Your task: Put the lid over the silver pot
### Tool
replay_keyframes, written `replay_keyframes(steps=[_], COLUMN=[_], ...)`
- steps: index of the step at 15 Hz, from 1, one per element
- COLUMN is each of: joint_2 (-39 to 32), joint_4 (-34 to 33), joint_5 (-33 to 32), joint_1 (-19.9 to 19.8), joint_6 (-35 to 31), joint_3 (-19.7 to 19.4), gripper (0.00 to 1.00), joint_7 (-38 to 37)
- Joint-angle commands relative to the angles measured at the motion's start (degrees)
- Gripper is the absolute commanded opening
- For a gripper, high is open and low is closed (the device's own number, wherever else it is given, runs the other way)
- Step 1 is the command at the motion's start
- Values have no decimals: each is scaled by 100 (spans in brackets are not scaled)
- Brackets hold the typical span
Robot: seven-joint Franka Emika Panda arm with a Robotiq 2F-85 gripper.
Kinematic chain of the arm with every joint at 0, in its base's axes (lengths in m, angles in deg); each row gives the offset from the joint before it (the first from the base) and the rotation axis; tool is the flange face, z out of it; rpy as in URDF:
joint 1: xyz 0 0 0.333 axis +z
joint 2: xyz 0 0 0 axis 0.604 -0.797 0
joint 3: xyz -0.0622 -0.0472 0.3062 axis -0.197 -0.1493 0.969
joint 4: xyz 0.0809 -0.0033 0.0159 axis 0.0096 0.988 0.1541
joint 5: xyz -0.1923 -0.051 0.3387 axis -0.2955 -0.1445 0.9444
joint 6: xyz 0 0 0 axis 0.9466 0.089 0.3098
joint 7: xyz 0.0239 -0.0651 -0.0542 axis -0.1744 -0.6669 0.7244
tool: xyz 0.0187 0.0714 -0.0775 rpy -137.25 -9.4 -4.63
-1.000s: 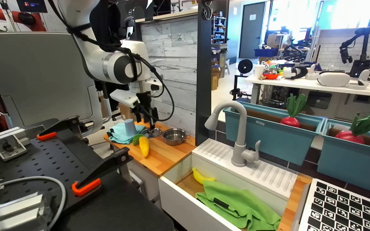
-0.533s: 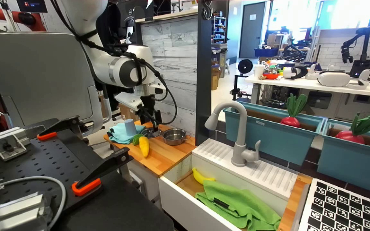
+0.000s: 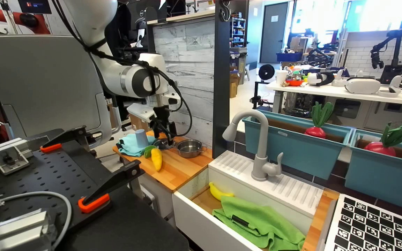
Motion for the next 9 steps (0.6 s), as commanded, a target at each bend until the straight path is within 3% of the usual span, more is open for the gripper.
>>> replay_keyframes(steps=[1,3,9], joint_2=[-209,-263,-346], joint_4=[-370,-449,-627], joint_5=[36,7,14], joint_1=[206,275,338], joint_6=[273,309,314], joint_3=[-179,-243,-293], gripper=[100,72,28], joint_7=[-172,-226,-299])
